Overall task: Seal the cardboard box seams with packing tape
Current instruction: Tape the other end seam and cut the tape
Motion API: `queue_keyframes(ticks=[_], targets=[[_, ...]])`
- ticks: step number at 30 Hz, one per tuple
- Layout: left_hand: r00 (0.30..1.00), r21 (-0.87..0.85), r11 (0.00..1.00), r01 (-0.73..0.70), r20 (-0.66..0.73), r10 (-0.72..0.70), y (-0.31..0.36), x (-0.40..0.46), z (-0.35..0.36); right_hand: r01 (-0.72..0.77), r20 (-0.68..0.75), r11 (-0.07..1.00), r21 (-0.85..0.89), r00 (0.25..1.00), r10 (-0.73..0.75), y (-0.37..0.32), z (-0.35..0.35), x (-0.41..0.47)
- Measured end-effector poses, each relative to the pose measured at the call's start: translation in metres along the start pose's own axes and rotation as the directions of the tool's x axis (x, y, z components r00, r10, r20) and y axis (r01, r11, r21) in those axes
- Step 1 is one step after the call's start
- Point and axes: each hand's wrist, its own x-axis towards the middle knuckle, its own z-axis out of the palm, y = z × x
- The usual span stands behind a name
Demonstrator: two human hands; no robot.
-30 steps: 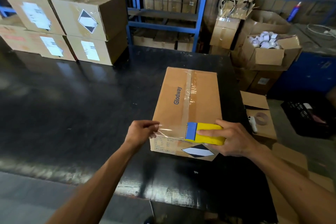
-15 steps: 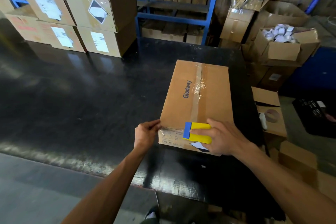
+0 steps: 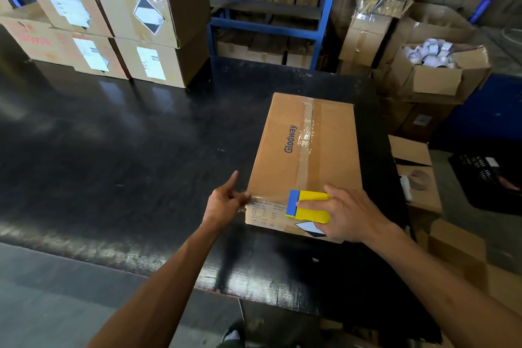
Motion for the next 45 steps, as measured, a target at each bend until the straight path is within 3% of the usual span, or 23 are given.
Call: queue_keyframes(ticks=[3,5,7,8,9,11,13,16,18,22,29,39,45], targets=[[0.998,0.350,0.934,-0.065,0.006,0.067,-0.006,0.012,-0.012,0.001,0.004,1.000,0.015,1.000,-0.001,-0.002,-0.003,0.001],[0.994,0.651,0.755,-0.077,-0.007,0.108,-0.010,0.018,-0.023,-0.003,-0.006,1.000,0.028,1.000,0.003,-0.002,-0.003,0.001],[0.969,0.734,0.666,-0.137,-0.040,0.243,-0.011,0.018,-0.030,-0.009,-0.004,0.999,0.041,1.000,0.010,-0.002,-0.003,0.001],[0.919,0.730,0.637,-0.250,-0.029,0.394,-0.013,0.017,-0.031,-0.013,-0.002,0.999,0.043,1.000,0.013,-0.002,-0.003,0.001],[0.826,0.724,0.561,-0.401,0.021,0.564,-0.011,0.014,-0.029,-0.013,0.002,0.999,0.042,1.000,0.013,-0.003,-0.004,0.002],[0.589,0.684,0.308,-0.662,0.221,0.777,-0.008,0.013,-0.019,-0.011,0.015,0.999,0.043,1.000,0.011,-0.003,-0.004,0.003],[0.455,0.617,0.097,-0.781,0.455,0.765,-0.005,0.017,-0.006,-0.011,0.026,0.999,0.045,1.000,0.009,-0.003,-0.004,0.004],[0.379,0.566,-0.147,-0.811,0.700,0.605,-0.005,0.030,0.011,-0.015,0.038,0.999,0.047,0.999,0.013,-0.003,-0.004,0.006],[0.349,0.516,-0.224,-0.826,0.783,0.515,-0.006,0.040,0.017,-0.011,0.040,0.999,0.036,0.999,0.010,-0.004,-0.004,0.006],[0.329,0.458,-0.232,-0.858,0.837,0.438,-0.012,0.059,0.017,0.002,0.019,1.000,0.006,1.000,-0.002,-0.005,-0.005,0.004],[0.303,0.466,-0.178,-0.867,0.776,0.554,-0.018,0.062,0.018,0.009,0.028,1.000,-0.012,1.000,-0.009,-0.007,-0.006,0.007],[0.409,0.490,0.000,-0.872,0.728,0.550,-0.021,0.061,0.010,0.027,0.016,0.996,-0.082,1.000,-0.026,-0.004,-0.003,0.000],[0.412,0.498,-0.005,-0.867,0.723,0.554,-0.026,0.062,0.006,-0.026,0.122,0.996,-0.087,0.992,0.037,0.037,-0.003,-0.029]])
